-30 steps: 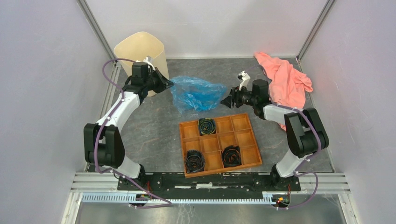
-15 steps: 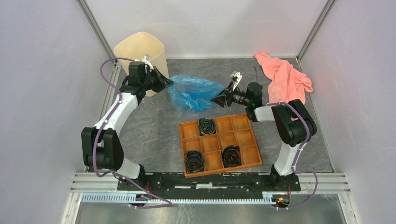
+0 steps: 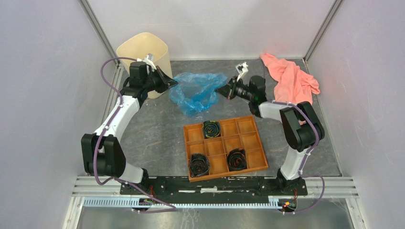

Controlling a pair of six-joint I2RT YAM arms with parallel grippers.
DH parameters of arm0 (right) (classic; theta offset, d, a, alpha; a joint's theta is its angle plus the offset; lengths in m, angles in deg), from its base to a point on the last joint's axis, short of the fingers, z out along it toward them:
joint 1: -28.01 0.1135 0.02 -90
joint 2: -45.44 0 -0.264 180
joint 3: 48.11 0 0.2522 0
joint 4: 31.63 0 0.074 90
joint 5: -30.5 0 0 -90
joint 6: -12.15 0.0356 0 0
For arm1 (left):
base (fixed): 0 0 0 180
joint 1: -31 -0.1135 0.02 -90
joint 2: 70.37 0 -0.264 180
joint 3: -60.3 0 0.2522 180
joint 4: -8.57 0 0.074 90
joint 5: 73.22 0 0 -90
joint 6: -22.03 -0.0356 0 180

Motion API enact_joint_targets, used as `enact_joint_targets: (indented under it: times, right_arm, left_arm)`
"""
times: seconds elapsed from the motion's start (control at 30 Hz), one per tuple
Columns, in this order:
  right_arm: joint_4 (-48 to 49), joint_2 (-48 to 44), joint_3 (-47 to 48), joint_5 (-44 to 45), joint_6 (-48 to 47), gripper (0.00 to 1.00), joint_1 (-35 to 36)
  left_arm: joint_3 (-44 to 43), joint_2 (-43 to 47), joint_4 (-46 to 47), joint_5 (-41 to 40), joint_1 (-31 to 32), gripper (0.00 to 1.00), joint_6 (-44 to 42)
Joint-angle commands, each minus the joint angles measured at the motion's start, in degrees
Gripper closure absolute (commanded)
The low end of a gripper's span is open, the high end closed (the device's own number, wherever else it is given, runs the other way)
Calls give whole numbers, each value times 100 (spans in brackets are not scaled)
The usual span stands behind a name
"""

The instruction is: Put the trash bags into the trash bin

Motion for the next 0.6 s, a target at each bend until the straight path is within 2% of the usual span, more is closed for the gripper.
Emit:
enact_joint_targets:
  times: [0.0, 0.1, 0.23, 0.33, 0.4, 0.43, 0.5, 0.57]
  right_arm:
    - [-3451, -934, 1698, 1863, -2053, 100, 163]
    - [-4089, -1301, 1914, 2800, -2381, 100, 419]
    - [-3998, -1596, 1380, 3572, -2548, 97, 1004]
    - [-3823, -1416, 1001, 3874, -2674, 93, 1461]
    - [-3872, -1108, 959, 3472, -2815, 86, 1630]
    - [-3877, -946, 941, 3182, -2880, 78, 1697]
    - [-3893, -729, 905, 2356, -2981, 68, 1725]
    - [-3824, -801, 758, 2031, -3037, 59, 1720]
  left_arm:
    - [-935, 92, 301, 283, -18, 98, 280]
    - [-907, 159, 499, 233, -9, 98, 453]
    - [96, 225, 734, 6, 5, 98, 435]
    - [1033, 240, 1045, -81, 5, 98, 337]
    - [1536, 200, 1271, 8, 4, 98, 326]
    - [1713, 170, 1399, 52, 2, 98, 307]
    - [1970, 158, 1510, 123, 4, 98, 232]
    - [2093, 179, 1547, 89, 3, 98, 148]
